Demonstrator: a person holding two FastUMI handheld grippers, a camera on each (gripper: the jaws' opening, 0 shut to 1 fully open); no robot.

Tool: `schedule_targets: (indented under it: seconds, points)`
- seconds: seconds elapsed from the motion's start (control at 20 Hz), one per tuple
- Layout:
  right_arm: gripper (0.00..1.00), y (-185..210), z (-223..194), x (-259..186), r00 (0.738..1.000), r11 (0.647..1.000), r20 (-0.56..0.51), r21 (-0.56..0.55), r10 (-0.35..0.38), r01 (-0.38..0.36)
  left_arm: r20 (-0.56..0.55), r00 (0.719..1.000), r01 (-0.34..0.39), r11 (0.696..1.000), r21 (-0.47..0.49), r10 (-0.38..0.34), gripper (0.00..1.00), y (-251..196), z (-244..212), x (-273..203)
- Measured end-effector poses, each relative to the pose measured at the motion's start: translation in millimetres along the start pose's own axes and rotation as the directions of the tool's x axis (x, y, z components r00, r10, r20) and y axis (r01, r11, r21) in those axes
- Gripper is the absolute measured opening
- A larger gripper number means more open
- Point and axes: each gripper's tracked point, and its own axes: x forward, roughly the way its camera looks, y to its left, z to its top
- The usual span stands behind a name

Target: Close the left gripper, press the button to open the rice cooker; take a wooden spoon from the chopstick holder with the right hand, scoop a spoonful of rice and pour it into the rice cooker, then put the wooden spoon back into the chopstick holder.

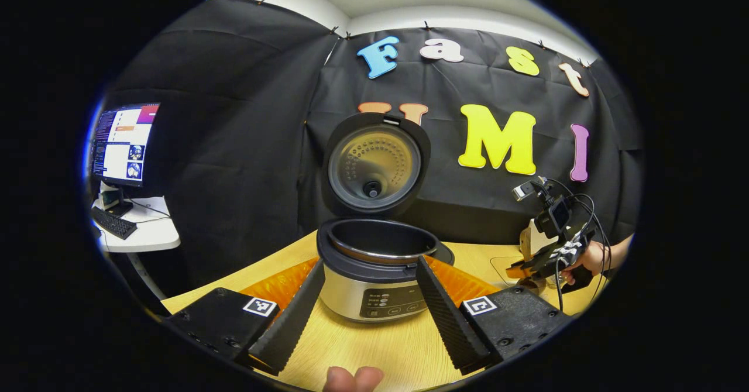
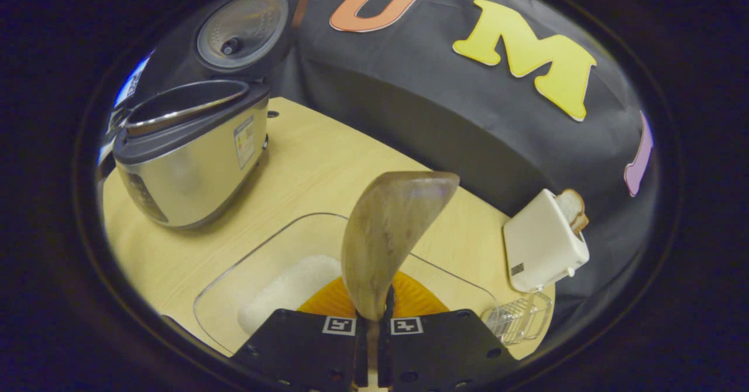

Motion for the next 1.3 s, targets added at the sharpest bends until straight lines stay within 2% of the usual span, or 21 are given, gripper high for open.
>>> schedule_targets:
  seconds: [0.15, 0.3, 0.4, 0.55, 0.65, 0.7, 0.85, 0.9, 1.0, 1.3]
  points:
    - [0.07, 11, 8, -3, 0.998, 0.994, 0.026, 0.093, 0.059, -0.061, -0.002, 1.000, -0.011, 1.000, -0.007, 0.011, 1.00, 4, 0, -1]
    - [0.07, 20, 21, -8, 0.988, 0.965, 0.074, 0.217, 0.136, -0.149, -0.004, 1.000, -0.014, 1.000, -0.009, 0.014, 1.00, 3, 1, -1]
    - [0.07, 28, 28, -12, 0.974, 0.926, 0.114, 0.306, 0.194, -0.220, -0.004, 1.000, -0.014, 1.000, -0.004, 0.014, 1.00, 1, 1, -2]
    - [0.07, 33, 36, -15, 0.952, 0.845, 0.161, 0.438, 0.262, -0.307, -0.009, 1.000, -0.015, 1.000, 0.006, 0.015, 1.00, -3, 2, -3]
    - [0.07, 29, 36, -16, 0.933, 0.769, 0.200, 0.528, 0.299, -0.360, -0.007, 1.000, -0.018, 1.000, 0.018, 0.019, 1.00, -4, 4, -5]
    - [0.07, 28, 36, -17, 0.919, 0.715, 0.225, 0.578, 0.324, -0.394, -0.008, 1.000, -0.021, 1.000, 0.023, 0.021, 1.00, -5, 5, -5]
    - [0.07, 18, 37, -20, 0.872, 0.521, 0.313, 0.707, 0.376, -0.478, -0.006, 1.000, -0.024, 0.999, 0.038, 0.025, 1.00, -12, 10, -4]
    - [0.06, 13, 36, -20, 0.862, 0.477, 0.336, 0.727, 0.380, -0.494, -0.003, 1.000, -0.024, 0.999, 0.042, 0.024, 1.00, -14, 12, -5]
    - [0.06, 0, 35, -23, 0.850, 0.420, 0.377, 0.748, 0.368, -0.514, -0.002, 1.000, -0.025, 0.998, 0.057, 0.025, 1.00, -20, 15, -5]
    - [0.06, -39, 55, -46, 0.781, 0.228, 0.547, 0.754, 0.301, -0.616, 0.001, 1.000, -0.020, 0.996, 0.087, 0.020, 1.00, -37, 22, -7]
